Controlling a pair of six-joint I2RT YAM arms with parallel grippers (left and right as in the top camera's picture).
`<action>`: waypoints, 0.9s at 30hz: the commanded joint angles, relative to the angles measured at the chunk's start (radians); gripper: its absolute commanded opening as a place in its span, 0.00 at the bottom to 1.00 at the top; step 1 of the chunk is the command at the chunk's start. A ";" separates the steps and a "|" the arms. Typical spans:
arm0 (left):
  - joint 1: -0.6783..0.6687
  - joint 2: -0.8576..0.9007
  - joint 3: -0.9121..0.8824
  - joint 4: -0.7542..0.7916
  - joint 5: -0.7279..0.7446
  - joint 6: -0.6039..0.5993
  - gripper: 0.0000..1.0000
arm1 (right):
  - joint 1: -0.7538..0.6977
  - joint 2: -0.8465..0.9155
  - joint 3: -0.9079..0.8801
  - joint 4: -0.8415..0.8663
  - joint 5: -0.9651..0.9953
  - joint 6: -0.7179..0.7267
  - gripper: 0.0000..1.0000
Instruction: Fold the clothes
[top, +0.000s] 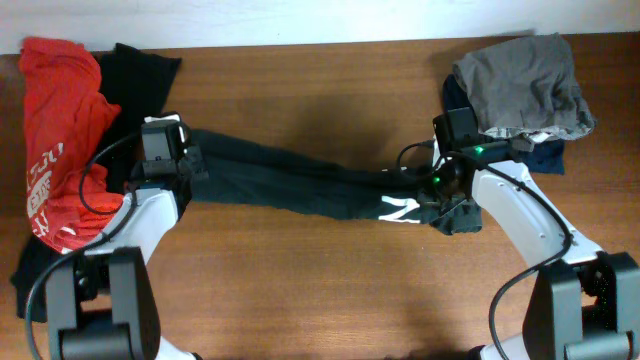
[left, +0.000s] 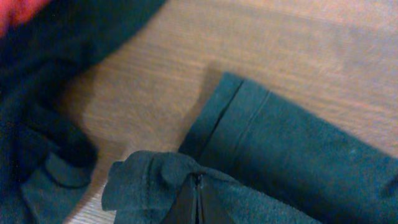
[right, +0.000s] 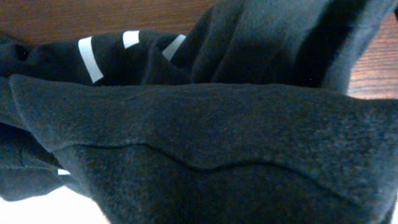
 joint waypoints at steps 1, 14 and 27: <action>0.006 0.051 0.018 0.016 0.001 -0.002 0.01 | -0.008 0.018 0.014 0.016 0.002 -0.006 0.05; 0.006 0.082 0.061 0.000 0.008 -0.002 0.63 | -0.041 0.031 0.183 -0.109 -0.003 -0.015 0.75; 0.007 0.082 0.256 -0.277 0.011 0.029 0.97 | -0.078 0.033 0.340 -0.328 -0.011 -0.032 0.71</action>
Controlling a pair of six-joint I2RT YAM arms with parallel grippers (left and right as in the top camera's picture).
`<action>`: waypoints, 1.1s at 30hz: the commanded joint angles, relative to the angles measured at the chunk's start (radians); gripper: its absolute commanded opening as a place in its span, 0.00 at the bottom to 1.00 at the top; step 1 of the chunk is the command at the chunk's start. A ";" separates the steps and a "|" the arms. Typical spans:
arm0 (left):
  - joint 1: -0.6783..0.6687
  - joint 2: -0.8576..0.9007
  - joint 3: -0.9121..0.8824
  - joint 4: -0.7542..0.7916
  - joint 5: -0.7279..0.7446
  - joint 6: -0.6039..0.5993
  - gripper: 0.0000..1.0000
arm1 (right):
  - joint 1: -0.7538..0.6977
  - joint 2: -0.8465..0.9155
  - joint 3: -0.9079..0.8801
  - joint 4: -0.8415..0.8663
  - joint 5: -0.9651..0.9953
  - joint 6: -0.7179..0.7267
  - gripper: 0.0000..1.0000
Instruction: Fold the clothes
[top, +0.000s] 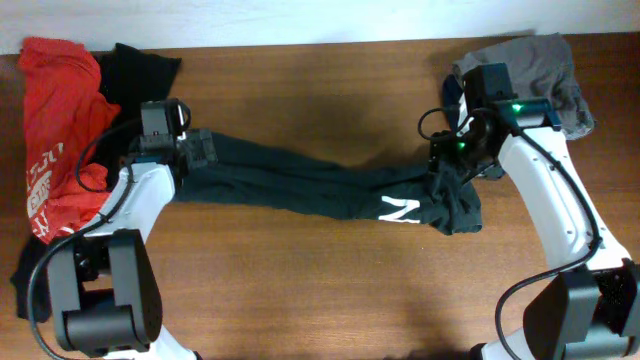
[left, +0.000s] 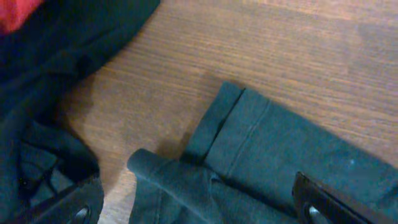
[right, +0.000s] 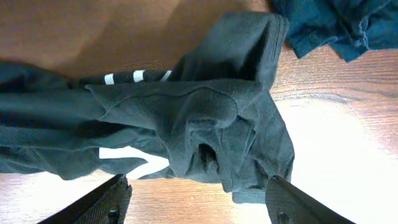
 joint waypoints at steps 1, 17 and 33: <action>0.006 0.003 0.039 -0.030 0.011 0.018 0.97 | -0.006 0.002 -0.019 0.007 -0.010 -0.010 0.66; 0.006 0.003 0.039 -0.030 0.006 0.017 0.98 | -0.006 0.219 -0.235 0.423 -0.065 -0.006 0.04; 0.006 0.003 0.039 -0.037 0.007 0.021 0.98 | -0.008 0.200 0.027 0.173 -0.100 -0.060 0.10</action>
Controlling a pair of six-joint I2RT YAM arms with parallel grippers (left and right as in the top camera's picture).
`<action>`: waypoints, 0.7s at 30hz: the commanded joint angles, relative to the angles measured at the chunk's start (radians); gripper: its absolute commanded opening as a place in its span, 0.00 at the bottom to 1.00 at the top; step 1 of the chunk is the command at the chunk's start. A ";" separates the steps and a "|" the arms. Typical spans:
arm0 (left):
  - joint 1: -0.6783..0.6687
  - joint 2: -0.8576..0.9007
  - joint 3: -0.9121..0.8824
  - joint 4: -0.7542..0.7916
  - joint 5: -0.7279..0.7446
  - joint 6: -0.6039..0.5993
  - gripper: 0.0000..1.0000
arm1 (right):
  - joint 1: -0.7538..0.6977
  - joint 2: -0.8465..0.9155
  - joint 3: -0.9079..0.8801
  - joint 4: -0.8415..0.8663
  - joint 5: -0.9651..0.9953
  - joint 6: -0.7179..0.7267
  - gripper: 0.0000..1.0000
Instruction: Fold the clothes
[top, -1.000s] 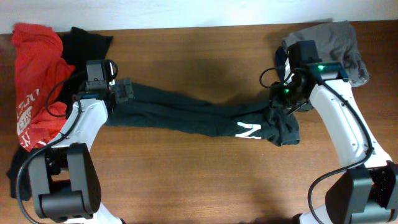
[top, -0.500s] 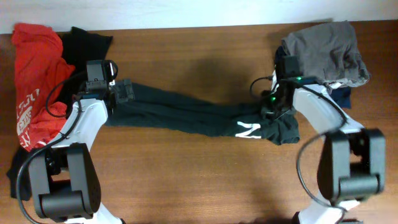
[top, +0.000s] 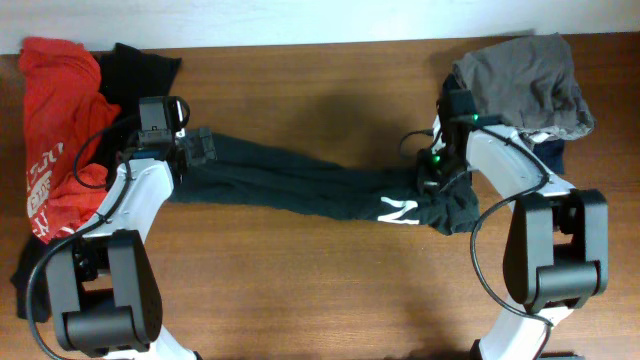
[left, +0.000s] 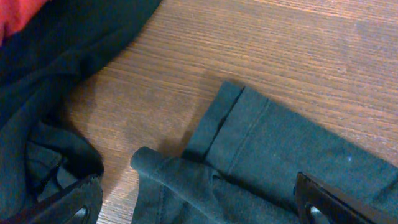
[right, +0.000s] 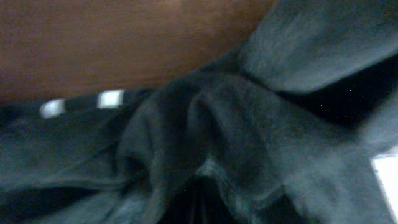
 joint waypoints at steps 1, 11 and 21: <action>0.006 0.003 0.018 -0.007 0.008 0.017 0.98 | -0.005 -0.053 0.156 -0.088 -0.016 -0.034 0.16; 0.006 0.003 0.034 -0.068 0.019 0.033 0.98 | -0.004 -0.053 0.336 -0.261 -0.016 -0.042 0.66; 0.016 0.003 0.154 -0.251 0.151 0.111 0.98 | -0.004 -0.053 0.336 -0.318 -0.016 -0.061 0.70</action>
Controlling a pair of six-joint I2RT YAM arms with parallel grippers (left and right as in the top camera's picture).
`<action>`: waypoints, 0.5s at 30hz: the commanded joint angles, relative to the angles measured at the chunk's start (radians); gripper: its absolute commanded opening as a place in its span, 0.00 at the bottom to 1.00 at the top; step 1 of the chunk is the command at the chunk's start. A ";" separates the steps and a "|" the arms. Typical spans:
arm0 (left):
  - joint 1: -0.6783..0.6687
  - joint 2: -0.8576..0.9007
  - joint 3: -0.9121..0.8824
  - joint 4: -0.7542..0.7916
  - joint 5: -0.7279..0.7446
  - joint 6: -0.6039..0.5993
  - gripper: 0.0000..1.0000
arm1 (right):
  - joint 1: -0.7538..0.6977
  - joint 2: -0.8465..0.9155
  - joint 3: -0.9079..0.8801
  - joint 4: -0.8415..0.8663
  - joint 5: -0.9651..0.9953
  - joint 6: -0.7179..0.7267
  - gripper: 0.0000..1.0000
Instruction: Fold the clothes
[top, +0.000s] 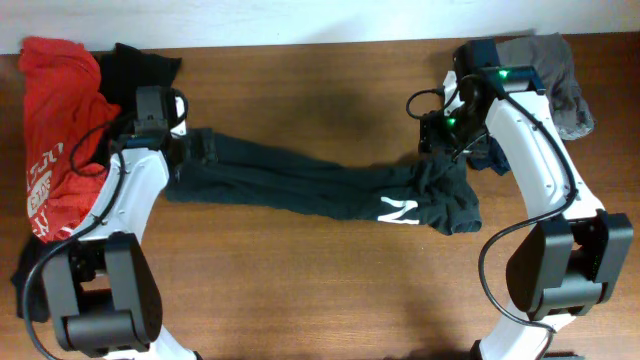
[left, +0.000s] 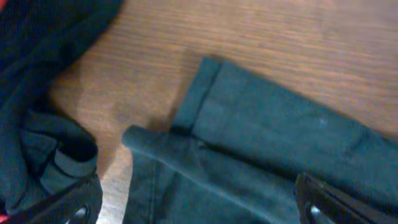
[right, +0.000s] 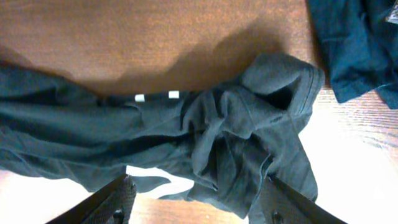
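A pair of dark green trousers (top: 320, 190) with a white logo (top: 398, 211) lies stretched across the table. Its leg cuffs (left: 205, 93) are at the left and its bunched waist (right: 249, 137) at the right. My left gripper (left: 196, 211) stands open just over the cuff end, a finger on each side and nothing held. It shows in the overhead view as the left gripper (top: 195, 148). My right gripper (right: 199, 208) hangs open above the crumpled waist, clear of the cloth; overhead the right gripper (top: 440, 135) is at the waist's far edge.
A red shirt (top: 60, 130) and a black garment (top: 140, 65) are piled at the far left, the black cloth (left: 43, 143) close to my left finger. A grey garment (top: 555, 70) and a navy one (right: 354, 43) lie at the far right corner.
My right gripper was down in the bunched waist cloth with its fingers hidden; now it is raised above it and open. My left gripper stays open and has shifted slightly over the cuffs.
At first both grippers were shut on the trousers' ends, left on a cuff, right buried in the waist. Then both stood open, the right lifted. The right was then down in the waist folds again. Now it is up and open, the trousers lying stretched out.
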 joint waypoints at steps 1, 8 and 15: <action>0.017 0.003 0.039 -0.034 0.091 0.066 0.98 | -0.004 -0.018 0.011 -0.016 -0.005 -0.022 0.70; 0.064 0.026 0.038 -0.140 0.102 0.123 0.98 | -0.004 -0.017 0.011 -0.019 -0.005 -0.045 0.80; 0.122 0.111 0.038 -0.152 0.188 0.185 0.98 | -0.004 -0.017 0.011 -0.003 -0.005 -0.048 0.81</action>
